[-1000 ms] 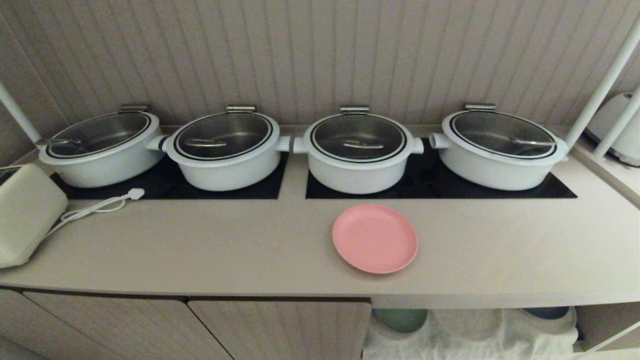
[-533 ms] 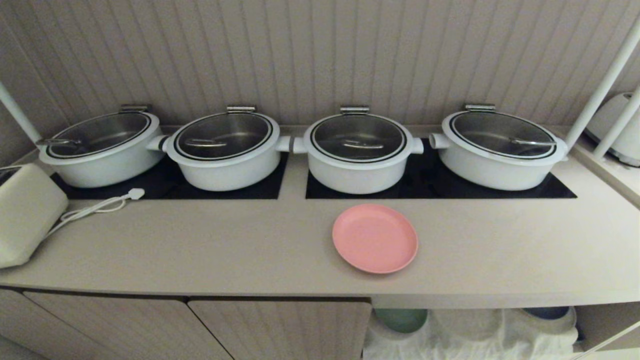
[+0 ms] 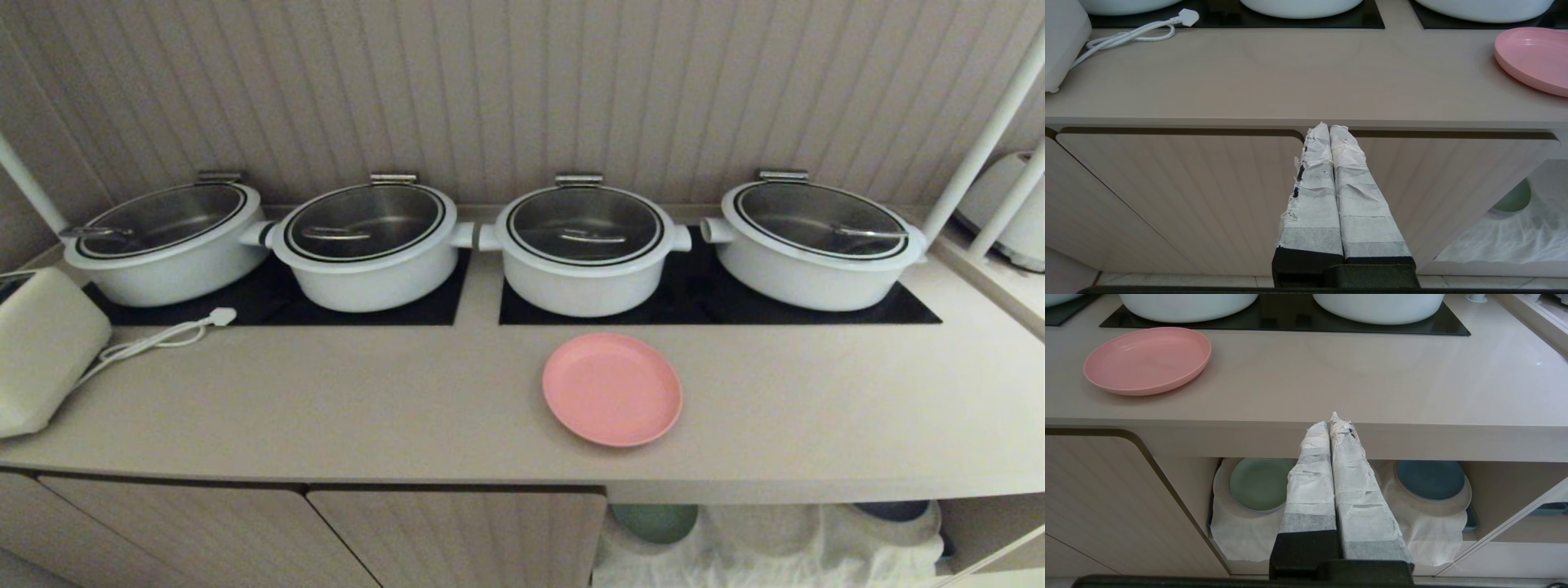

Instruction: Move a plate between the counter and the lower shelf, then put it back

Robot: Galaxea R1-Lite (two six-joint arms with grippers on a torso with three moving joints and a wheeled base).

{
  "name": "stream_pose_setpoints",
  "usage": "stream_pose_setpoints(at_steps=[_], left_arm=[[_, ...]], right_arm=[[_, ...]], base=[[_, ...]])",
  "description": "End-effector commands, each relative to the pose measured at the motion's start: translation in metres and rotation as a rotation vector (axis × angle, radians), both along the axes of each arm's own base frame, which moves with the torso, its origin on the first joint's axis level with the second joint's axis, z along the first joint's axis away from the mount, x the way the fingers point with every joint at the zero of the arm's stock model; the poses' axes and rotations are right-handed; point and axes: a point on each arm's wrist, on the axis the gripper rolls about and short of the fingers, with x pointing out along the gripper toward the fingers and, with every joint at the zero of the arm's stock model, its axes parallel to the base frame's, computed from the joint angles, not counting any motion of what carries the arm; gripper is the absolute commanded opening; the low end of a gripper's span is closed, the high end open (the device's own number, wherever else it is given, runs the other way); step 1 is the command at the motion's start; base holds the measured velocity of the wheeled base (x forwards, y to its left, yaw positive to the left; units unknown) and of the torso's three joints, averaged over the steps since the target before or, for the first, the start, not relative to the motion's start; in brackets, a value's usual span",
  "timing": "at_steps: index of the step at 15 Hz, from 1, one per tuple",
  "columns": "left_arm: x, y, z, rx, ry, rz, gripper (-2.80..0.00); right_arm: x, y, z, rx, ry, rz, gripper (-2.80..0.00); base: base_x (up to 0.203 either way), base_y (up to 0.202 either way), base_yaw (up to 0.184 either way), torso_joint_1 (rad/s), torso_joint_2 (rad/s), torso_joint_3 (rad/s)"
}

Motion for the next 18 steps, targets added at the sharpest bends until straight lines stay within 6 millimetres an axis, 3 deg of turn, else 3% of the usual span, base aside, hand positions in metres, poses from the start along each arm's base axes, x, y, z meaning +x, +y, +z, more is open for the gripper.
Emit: stream_pose_setpoints(at_steps=[1, 18], left_arm=[[0.0000, 0.0000, -0.0001, -0.001, 0.000, -0.001, -2.80], [0.0000, 0.0000, -0.0001, -0.001, 0.000, 0.001, -2.80]], right_arm=[[0.0001, 0.0000, 0.0000, -0.002, 0.002, 0.000, -2.80], [0.0001, -0.0001, 0.0002, 0.029, -0.001, -0.003, -2.80]], base=[[0.000, 0.000, 0.000, 0.000, 0.00, 0.000], [0.000, 0.000, 0.000, 0.000, 0.00, 0.000]])
